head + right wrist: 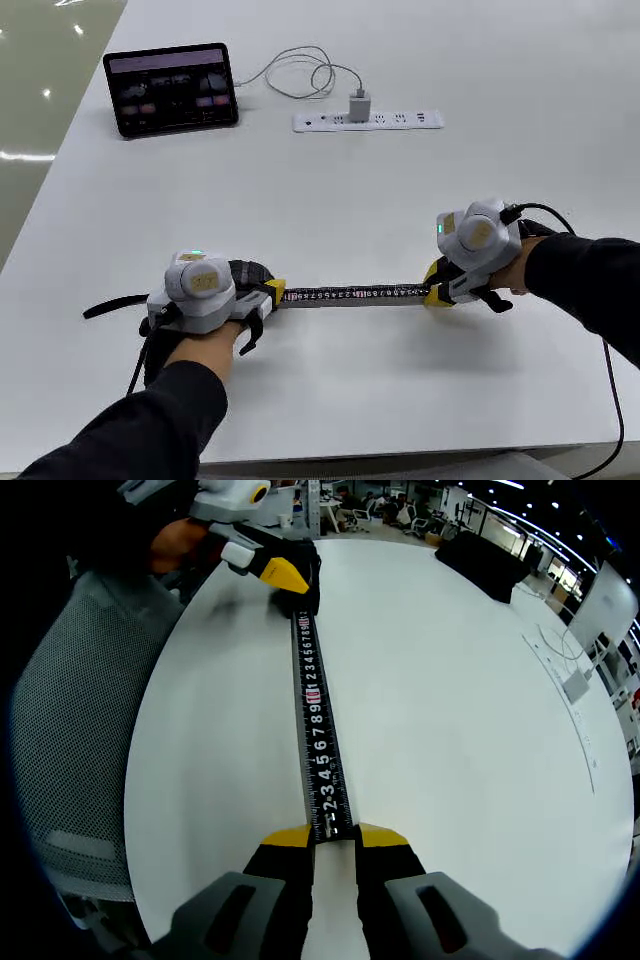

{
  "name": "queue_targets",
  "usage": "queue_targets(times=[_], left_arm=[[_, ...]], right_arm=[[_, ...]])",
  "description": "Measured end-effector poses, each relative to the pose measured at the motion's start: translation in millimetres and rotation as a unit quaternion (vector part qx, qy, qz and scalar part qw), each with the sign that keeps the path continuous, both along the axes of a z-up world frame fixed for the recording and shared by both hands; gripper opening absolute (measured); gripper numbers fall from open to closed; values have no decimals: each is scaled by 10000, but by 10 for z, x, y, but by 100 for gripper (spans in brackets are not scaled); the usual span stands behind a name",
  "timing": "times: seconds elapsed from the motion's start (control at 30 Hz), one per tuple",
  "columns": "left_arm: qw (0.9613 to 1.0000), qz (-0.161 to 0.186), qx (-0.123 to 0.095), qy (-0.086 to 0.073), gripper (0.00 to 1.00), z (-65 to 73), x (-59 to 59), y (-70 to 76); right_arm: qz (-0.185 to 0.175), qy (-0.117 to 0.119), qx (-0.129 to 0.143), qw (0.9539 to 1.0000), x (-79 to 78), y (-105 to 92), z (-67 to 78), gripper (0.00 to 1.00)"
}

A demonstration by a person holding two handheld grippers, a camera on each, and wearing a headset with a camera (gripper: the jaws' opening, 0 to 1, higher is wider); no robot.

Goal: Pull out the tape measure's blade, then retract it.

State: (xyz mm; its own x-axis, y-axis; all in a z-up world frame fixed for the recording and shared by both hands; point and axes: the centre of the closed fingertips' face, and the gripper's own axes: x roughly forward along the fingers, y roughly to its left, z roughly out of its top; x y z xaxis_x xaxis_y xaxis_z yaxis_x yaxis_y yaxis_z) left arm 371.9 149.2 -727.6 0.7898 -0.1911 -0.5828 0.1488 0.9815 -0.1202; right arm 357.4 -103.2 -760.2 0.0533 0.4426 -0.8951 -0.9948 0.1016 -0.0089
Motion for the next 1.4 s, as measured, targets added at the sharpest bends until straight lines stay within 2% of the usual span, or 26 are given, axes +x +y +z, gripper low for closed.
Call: queue_targets(times=[0.93,1.1,1.4], left_arm=[[9999,-120,-7,-38,61,20,1,-4],[9999,-116,-11,-38,61,32,-9,-6],[9999,-109,-21,-36,61,43,-18,-11]], right_arm=[[-133,68,194,9997,-87,209,44,11],[-51,37,180,9998,-91,239,43,11],[-264,82,243,9993,-75,275,43,11]])
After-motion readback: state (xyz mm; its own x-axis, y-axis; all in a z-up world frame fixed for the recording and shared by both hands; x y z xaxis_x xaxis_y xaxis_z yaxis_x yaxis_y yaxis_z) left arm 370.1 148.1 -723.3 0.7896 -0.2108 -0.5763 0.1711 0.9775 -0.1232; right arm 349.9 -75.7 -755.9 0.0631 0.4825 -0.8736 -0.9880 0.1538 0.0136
